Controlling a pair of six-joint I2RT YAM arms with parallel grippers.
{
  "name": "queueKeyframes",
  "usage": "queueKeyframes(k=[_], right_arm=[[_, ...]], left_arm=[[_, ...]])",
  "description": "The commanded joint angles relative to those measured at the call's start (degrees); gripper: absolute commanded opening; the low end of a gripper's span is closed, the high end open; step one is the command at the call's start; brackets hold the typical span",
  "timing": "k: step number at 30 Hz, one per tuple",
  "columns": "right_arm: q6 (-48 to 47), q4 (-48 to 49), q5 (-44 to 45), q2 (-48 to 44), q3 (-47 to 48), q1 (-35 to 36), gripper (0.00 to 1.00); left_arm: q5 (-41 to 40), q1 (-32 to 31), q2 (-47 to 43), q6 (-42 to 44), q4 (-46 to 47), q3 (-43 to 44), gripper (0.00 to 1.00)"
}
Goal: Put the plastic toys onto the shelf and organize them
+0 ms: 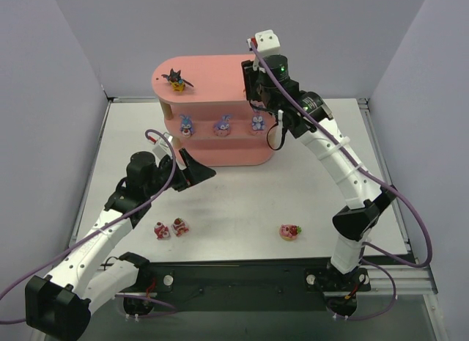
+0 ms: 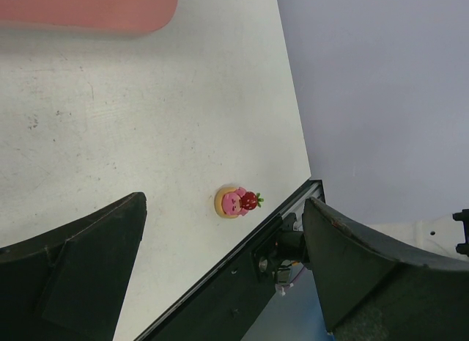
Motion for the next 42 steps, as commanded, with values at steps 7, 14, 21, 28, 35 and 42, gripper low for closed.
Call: queueKeyframes(k=[7,14,21,28,35,42], right_arm=[[2.99,-4.83,-0.98,1.58,6.66,-1.82,0.06],[3.7,-6.33,-1.59,2.47,7.72,-2.44,0.12],[4.05,-6.59,-2.04,3.34,8.94,-2.88,0.23],[4.14,-7.21,-2.74,4.57,10.62,-3.14,0.34],[4.14,-7.21,-2.74,4.49,11.23,-3.32,0.47],[4.49,-7.12,-2.56,4.93,12.02,-3.41,0.51]], left_arm=[[1.07,0.31,-0.5,0.32,0.77,-0.55,0.97],[1.33,0.31,-0.85,-0.03,0.77,-0.9,0.97],[1.42,0.31,-1.2,-0.3,0.86,-1.34,0.97],[1.33,0.31,-1.29,-0.47,0.95,-1.42,0.97],[1.24,0.31,-1.55,-0.56,0.86,-1.51,0.97],[1.24,0.31,-1.64,-0.56,0.95,-1.6,0.97]])
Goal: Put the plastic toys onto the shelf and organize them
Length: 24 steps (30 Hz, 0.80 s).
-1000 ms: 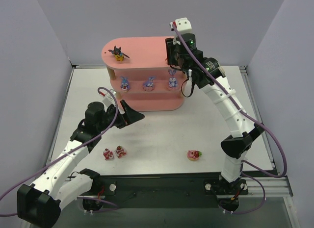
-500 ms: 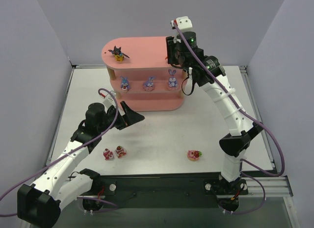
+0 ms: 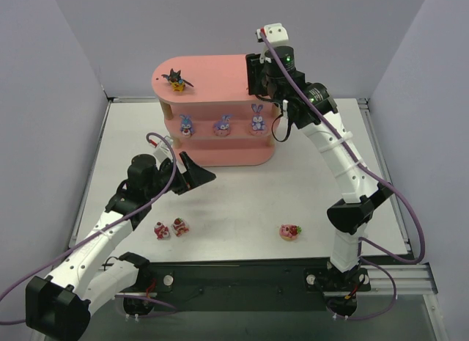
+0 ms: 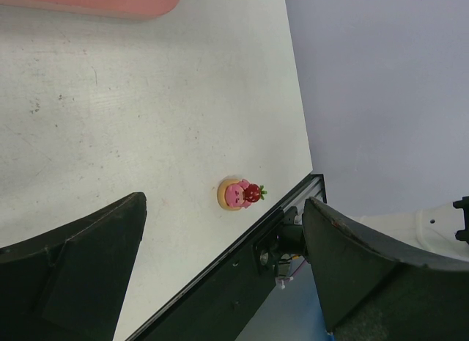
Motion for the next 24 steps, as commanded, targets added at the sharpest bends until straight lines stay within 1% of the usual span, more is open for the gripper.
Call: queueKeyframes(k=[1,3,6,7,8,21,24], right_arm=[[0.47,0.27,0.41,0.84,2.62,-0.54,0.5],[0.56,0.27,0.32,1.01,2.63,-0.63,0.5],[1.0,0.09,-0.56,1.19,2.27,-0.72,0.42],[1.17,0.0,-0.73,1.28,2.1,-0.98,0.36],[1.43,-0.17,-0.82,1.45,2.01,-0.98,0.35],[2.32,0.27,0.58,2.68,3.32,-0.46,0.34],[1.53,0.62,2.43,3.21,4.03,0.59,0.37]], left_arm=[[0.63,0.31,-1.07,-0.08,1.1,0.17,0.97],[0.63,0.31,-1.16,-0.08,1.1,0.17,0.97],[0.54,0.31,-1.16,-0.08,1.1,0.08,0.97],[0.54,0.31,-1.16,-0.08,1.01,0.08,0.97],[0.54,0.31,-1.25,-0.08,1.01,0.08,0.97],[0.54,0.31,-1.16,0.01,0.92,0.35,0.97],[0.37,0.31,-1.33,0.18,0.66,0.52,0.97]])
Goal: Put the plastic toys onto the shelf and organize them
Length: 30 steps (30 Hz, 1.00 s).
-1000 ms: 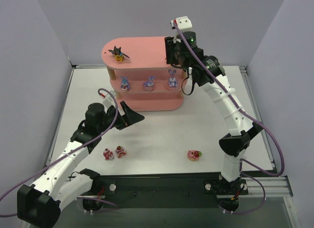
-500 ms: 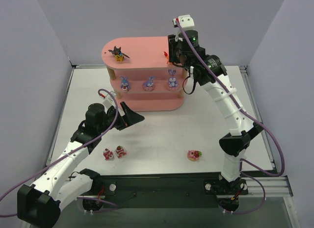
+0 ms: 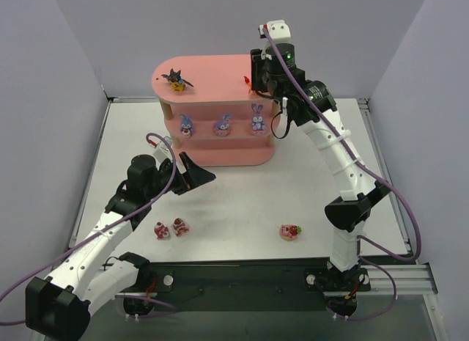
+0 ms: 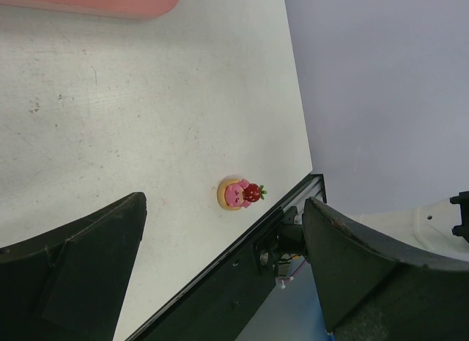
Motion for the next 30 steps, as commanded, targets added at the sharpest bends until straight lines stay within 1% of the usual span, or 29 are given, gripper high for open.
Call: queueKeyframes(k=[1,7,17,21,30], right_arm=[[-0.68,0.29,3.17,2.25,2.08,1.6,0.39],[-1.21,0.47,4.85,3.04,2.97,2.31,0.47],[-2.18,1.7,6.6,2.78,3.14,2.4,0.53],[-2.44,2.31,6.6,2.52,3.14,2.4,0.6],[-2.35,2.58,5.55,1.9,2.7,2.4,0.64]], left_arm=[[0.37,0.31,-1.09,0.18,0.6,0.87,0.97],[0.37,0.4,-1.09,0.44,0.24,1.22,0.97],[0.54,0.75,-1.18,0.53,0.15,1.05,0.97],[0.54,0.75,-1.27,0.45,0.07,0.87,0.97],[0.54,0.84,-1.53,0.45,0.07,0.87,0.97]])
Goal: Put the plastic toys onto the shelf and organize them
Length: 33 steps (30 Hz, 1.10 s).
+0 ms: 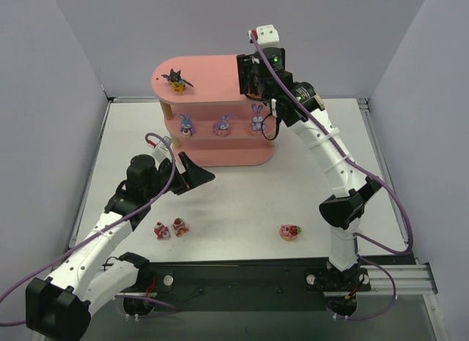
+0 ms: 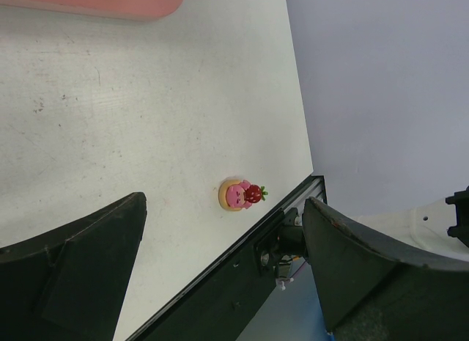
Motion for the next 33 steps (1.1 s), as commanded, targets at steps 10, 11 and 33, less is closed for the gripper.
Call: queueKeyframes(k=[10,11,33], right_arm=[[-0.54,3.08,-1.34,-3.05,1.5,0.28,0.7],[-0.54,3.17,-1.43,-3.13,1.5,0.19,0.71],[0.43,6.34,-26.64,-15.61,-12.91,-6.31,0.73]], left_arm=[[0.72,0.67,-1.58,0.42,0.37,0.7,0.97],[0.72,0.75,-1.67,0.51,0.37,0.7,0.97],[1.07,0.93,-1.75,0.33,0.64,0.43,0.97]])
